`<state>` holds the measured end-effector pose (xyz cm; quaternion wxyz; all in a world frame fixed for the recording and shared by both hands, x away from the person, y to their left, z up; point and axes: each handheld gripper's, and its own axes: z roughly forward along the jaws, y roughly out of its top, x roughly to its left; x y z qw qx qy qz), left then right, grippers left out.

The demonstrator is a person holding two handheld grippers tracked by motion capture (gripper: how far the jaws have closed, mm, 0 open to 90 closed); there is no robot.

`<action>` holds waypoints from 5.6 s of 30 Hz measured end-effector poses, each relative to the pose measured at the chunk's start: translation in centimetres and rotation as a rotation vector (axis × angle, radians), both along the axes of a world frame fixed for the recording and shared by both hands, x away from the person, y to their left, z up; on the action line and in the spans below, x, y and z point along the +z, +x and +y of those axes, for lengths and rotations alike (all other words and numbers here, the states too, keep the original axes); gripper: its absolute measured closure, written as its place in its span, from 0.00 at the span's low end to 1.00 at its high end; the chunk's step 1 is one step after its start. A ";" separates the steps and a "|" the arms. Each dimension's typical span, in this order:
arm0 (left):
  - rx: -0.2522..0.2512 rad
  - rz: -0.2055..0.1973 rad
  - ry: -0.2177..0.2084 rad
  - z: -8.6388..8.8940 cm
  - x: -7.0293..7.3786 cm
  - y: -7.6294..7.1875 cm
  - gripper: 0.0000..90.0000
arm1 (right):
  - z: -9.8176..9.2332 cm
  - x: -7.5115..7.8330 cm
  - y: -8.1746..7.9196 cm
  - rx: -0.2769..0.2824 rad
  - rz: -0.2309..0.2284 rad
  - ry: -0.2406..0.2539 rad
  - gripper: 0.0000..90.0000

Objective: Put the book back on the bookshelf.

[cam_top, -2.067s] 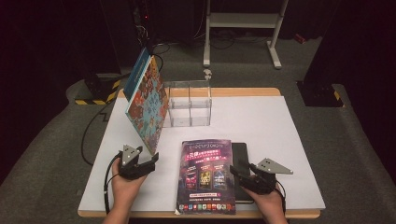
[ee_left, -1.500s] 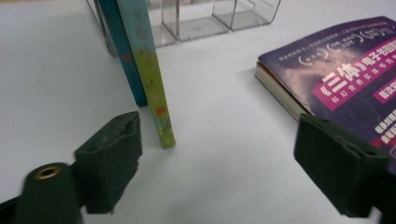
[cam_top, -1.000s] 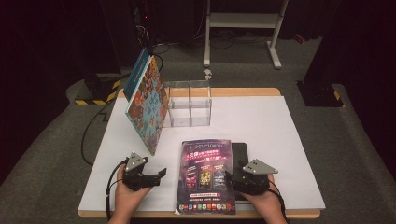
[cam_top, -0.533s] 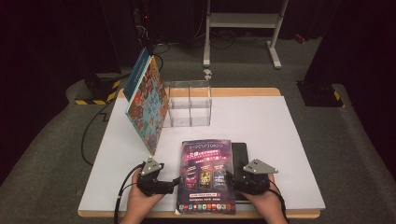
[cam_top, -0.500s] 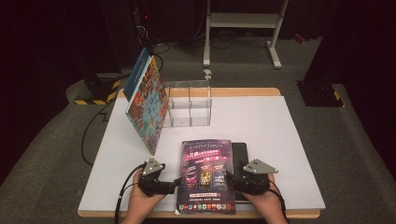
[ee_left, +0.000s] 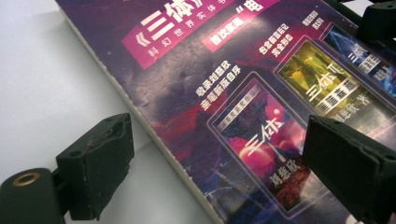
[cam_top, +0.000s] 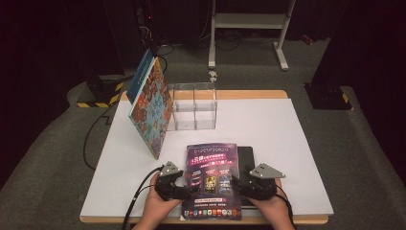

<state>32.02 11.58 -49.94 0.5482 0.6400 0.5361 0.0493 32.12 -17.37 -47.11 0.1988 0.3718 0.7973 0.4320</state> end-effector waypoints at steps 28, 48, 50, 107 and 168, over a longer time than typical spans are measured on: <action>-0.071 -0.007 -0.022 -2.3 0.8 -0.3 0.11 | -1.0 0.0 0.5 -0.055 0.010 0.034 0.37; -0.075 -0.074 -0.083 -1.9 0.1 -0.2 0.16 | -1.6 -0.3 0.3 -0.121 0.022 0.045 0.27; -0.074 -0.085 -0.079 -1.9 0.2 -0.3 0.17 | -1.6 -0.3 0.2 -0.122 0.022 0.043 0.25; -0.106 -0.174 -0.047 -4.8 1.0 -0.4 0.22 | -3.6 -1.3 -0.4 -0.177 0.157 0.172 0.16; -0.096 -0.140 -0.061 -3.9 0.9 -0.8 0.25 | -3.2 -1.0 0.6 -0.148 0.208 0.190 0.25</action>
